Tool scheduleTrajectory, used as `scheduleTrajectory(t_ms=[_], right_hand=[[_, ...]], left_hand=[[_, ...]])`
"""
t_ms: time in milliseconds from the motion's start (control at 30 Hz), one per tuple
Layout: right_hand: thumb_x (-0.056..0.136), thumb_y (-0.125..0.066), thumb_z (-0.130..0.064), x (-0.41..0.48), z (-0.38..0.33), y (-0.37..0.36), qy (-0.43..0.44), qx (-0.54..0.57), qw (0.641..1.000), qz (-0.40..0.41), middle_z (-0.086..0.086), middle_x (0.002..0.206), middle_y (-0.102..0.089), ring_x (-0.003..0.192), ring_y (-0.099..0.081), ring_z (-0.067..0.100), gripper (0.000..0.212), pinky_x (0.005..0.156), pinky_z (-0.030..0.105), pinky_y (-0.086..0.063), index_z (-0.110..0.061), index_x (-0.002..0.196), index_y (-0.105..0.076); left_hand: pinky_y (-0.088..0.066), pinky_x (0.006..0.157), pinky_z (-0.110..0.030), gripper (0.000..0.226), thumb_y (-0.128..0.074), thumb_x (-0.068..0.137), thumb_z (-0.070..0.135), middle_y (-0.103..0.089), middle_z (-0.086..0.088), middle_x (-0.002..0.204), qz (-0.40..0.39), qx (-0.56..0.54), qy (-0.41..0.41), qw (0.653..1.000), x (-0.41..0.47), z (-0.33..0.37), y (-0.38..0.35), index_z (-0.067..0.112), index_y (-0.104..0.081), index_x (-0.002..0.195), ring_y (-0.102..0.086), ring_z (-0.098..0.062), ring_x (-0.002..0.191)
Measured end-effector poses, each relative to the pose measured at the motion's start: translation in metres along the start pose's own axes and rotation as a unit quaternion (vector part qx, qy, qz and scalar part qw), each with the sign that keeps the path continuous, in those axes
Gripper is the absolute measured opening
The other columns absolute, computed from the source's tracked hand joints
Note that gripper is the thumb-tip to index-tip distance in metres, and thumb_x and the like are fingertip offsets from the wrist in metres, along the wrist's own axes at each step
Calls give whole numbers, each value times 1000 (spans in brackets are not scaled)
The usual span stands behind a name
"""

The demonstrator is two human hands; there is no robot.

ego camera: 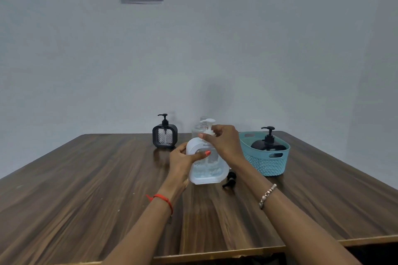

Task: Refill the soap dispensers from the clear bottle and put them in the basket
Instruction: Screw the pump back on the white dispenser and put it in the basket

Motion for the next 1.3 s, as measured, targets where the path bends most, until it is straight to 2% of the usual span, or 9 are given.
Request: scheduleTrajectory(t_ms=[167, 267, 467, 633, 700, 800, 1000, 1200, 1300], right_hand=[[73, -77, -24, 3, 32, 33, -83, 62, 993, -60, -1, 120, -59, 104, -59, 14, 60, 87, 26, -50, -11, 127, -54], [78, -72, -12, 0, 51, 56, -96, 66, 988, -105, 1, 110, -65, 80, -60, -2, 48, 55, 9, -51, -16, 123, -58], [77, -70, -5, 23, 63, 102, -108, 89, 987, -79, 3, 105, -65, 85, -64, 14, 50, 59, 26, -55, -15, 124, -57], [76, -70, -3, 75, 50, 141, -51, 67, 996, -44, 9, 112, -62, 89, -62, 21, 56, 61, 27, -57, -7, 128, -51], [76, -70, -3, 98, 50, 153, -35, 68, 997, -25, 7, 113, -60, 94, -61, 23, 57, 69, 32, -57, -8, 130, -50], [79, -69, -4, 126, 58, 162, -22, 77, 997, 2, 9, 116, -60, 99, -60, 24, 54, 81, 40, -55, -8, 129, -51], [81, -64, 1, 158, 100, 166, -16, 115, 992, 53, 3, 110, -63, 97, -60, 20, 47, 84, 36, -53, -7, 127, -54], [83, -63, -1, 162, 151, 159, -53, 146, 985, 72, -1, 112, -61, 93, -61, 16, 40, 60, 17, -56, -4, 122, -57], [83, -63, 0, 158, 173, 154, -80, 153, 982, 72, 3, 113, -62, 93, -62, 18, 36, 60, 17, -56, -1, 118, -60]], left_hand=[[-58, 58, -32, 39, -83, 50, 4, -75, -1, 76, -12, -10, -21, 1000, 7, -4, -16, 13, -69, 85, -72, -19, 70], [-59, 62, -36, 40, -83, 53, 6, -75, -5, 85, -39, 11, -25, 999, 11, -9, -31, 13, -68, 90, -72, -23, 77], [-60, 71, -40, 29, -65, 77, -3, -69, -11, 97, -122, 21, -15, 992, 27, -16, -75, 10, -63, 103, -69, -23, 81], [-57, 76, -31, 38, -68, 76, 0, -67, -5, 107, -157, 70, -108, 979, 62, 8, -119, 14, -60, 111, -66, -20, 94], [-55, 73, -22, 37, -69, 77, 2, -67, -1, 105, -159, 100, -150, 971, 77, 16, -138, 15, -61, 111, -64, -14, 91], [-52, 83, -27, 40, -70, 78, 6, -64, -8, 114, -151, 137, -186, 961, 104, 18, -160, 10, -58, 116, -59, -17, 95], [-52, 90, -34, 45, -68, 82, 10, -58, -13, 122, -155, 192, -191, 950, 145, -6, -191, 6, -51, 123, -56, -21, 101], [-49, 95, -41, 46, -69, 81, 12, -58, -13, 122, -156, 231, -160, 947, 163, -51, -186, 5, -51, 123, -55, -24, 105], [-48, 96, -41, 46, -70, 80, 12, -58, -13, 123, -151, 240, -133, 950, 164, -74, -178, 5, -51, 122, -55, -24, 105]])
Point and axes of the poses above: each hand's wrist, its own x-axis towards the middle knuckle, its own y-axis out of the back of the hand, z = x × y, the point moved 2 cm from there along x, towards the middle knuckle
